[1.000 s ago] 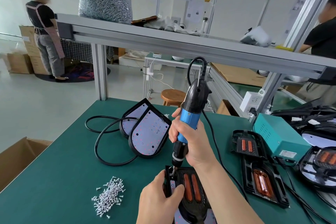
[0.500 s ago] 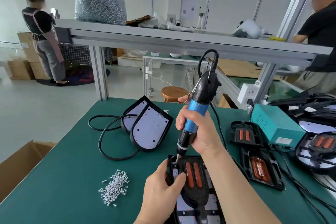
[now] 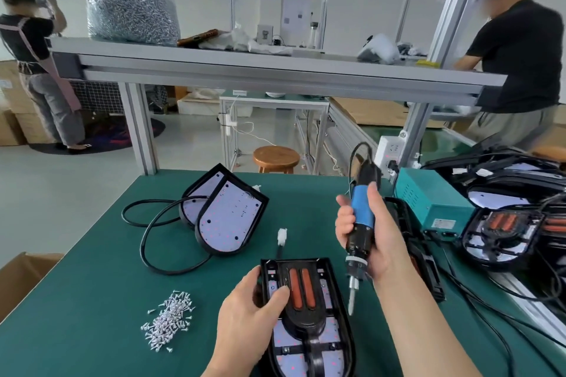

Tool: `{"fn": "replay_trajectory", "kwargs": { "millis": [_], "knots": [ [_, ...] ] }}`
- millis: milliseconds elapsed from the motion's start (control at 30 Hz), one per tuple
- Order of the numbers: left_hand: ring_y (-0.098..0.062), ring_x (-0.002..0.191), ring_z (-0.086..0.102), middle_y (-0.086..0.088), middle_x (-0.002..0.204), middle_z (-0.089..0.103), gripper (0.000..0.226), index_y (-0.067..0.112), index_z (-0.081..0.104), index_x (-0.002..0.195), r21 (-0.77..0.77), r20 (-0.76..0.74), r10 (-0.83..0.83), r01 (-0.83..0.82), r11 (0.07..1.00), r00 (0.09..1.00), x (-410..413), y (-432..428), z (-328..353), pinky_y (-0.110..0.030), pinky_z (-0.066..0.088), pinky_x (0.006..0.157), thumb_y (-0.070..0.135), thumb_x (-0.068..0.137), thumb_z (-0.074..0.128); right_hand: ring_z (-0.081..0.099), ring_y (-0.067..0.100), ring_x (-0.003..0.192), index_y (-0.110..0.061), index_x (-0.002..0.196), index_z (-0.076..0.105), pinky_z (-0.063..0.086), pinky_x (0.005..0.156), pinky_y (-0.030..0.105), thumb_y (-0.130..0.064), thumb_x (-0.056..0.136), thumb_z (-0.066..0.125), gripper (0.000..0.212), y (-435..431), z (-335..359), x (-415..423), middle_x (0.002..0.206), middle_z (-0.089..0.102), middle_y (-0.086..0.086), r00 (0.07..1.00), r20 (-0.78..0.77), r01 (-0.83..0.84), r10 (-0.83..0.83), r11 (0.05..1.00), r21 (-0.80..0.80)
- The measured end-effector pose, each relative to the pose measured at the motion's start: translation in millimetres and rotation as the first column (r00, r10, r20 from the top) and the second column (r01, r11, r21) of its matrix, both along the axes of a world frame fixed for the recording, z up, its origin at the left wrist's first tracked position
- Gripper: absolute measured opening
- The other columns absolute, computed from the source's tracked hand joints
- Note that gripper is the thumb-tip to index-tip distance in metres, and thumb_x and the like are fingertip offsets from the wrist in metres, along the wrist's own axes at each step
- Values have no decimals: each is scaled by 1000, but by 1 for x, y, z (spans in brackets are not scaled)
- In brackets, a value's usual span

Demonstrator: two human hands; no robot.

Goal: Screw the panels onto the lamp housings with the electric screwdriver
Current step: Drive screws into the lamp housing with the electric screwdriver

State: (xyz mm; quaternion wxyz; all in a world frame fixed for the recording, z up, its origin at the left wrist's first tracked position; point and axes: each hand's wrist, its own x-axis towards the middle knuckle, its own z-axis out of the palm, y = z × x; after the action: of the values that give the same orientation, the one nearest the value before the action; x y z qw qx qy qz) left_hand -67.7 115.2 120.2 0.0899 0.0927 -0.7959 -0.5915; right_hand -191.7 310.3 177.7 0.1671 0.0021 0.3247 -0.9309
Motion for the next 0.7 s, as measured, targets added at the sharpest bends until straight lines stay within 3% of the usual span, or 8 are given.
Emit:
{"fn": "replay_trajectory", "kwargs": {
  "millis": [100, 233, 333, 433, 500, 567, 700],
  "knots": [
    [5, 84, 56, 7, 91, 61, 25, 74, 54, 83, -54, -22, 35, -36, 998, 999, 0, 3, 5, -18, 39, 67, 53, 75, 66, 55, 12, 51, -3, 112, 56, 52, 43, 23, -54, 80, 70, 62, 18, -25, 2, 73, 55, 5, 983, 167, -70, 82, 995, -73],
    [5, 82, 53, 5, 90, 58, 43, 78, 48, 79, -138, 1, 21, -21, 990, 1000, -1, 5, 4, -20, 36, 63, 41, 86, 69, 57, 17, 55, -2, 110, 53, 53, 45, 27, -45, 81, 73, 56, 21, -45, -1, 81, 61, 15, 972, 221, -86, 80, 996, 16],
    [2, 79, 56, 5, 91, 59, 28, 61, 56, 72, -150, 24, 17, -13, 989, 1000, -3, 4, 4, -19, 36, 63, 41, 86, 70, 59, 25, 58, 1, 117, 53, 55, 47, 31, -30, 95, 66, 40, 18, -50, -5, 81, 67, 23, 979, 202, -17, -29, 976, 219],
    [2, 81, 56, 6, 92, 59, 23, 55, 53, 77, -167, 22, 20, -16, 986, 1000, -3, 3, 0, -16, 35, 64, 40, 87, 69, 65, 25, 57, 1, 117, 55, 57, 49, 31, -18, 100, 62, 27, 14, -51, -8, 85, 69, 23, 982, 150, 33, -118, 879, 476],
    [6, 82, 55, 7, 92, 59, 21, 54, 55, 80, -171, 19, 25, -21, 985, 999, -3, 4, 0, -13, 34, 65, 40, 87, 69, 67, 21, 57, -4, 118, 50, 56, 50, 30, -18, 98, 66, 30, 14, -49, -8, 98, 66, 19, 989, 49, 68, -139, 726, 685],
    [8, 83, 54, 7, 92, 60, 20, 54, 56, 82, -173, 18, 27, -24, 985, 999, -2, 4, -1, -12, 34, 65, 40, 87, 69, 67, 18, 60, -11, 119, 46, 56, 53, 30, -22, 94, 68, 35, 14, -48, -6, 106, 62, 14, 990, -77, 122, -115, 463, 878],
    [2, 85, 57, 7, 94, 61, 20, 55, 56, 86, -179, 27, 31, -26, 983, 999, -3, 5, -2, -15, 36, 67, 40, 88, 68, 65, 18, 73, -22, 115, 42, 52, 61, 31, -28, 88, 69, 38, 10, -49, 1, 100, 59, 1, 967, -254, 254, -1, -22, 967]
  ]
}}
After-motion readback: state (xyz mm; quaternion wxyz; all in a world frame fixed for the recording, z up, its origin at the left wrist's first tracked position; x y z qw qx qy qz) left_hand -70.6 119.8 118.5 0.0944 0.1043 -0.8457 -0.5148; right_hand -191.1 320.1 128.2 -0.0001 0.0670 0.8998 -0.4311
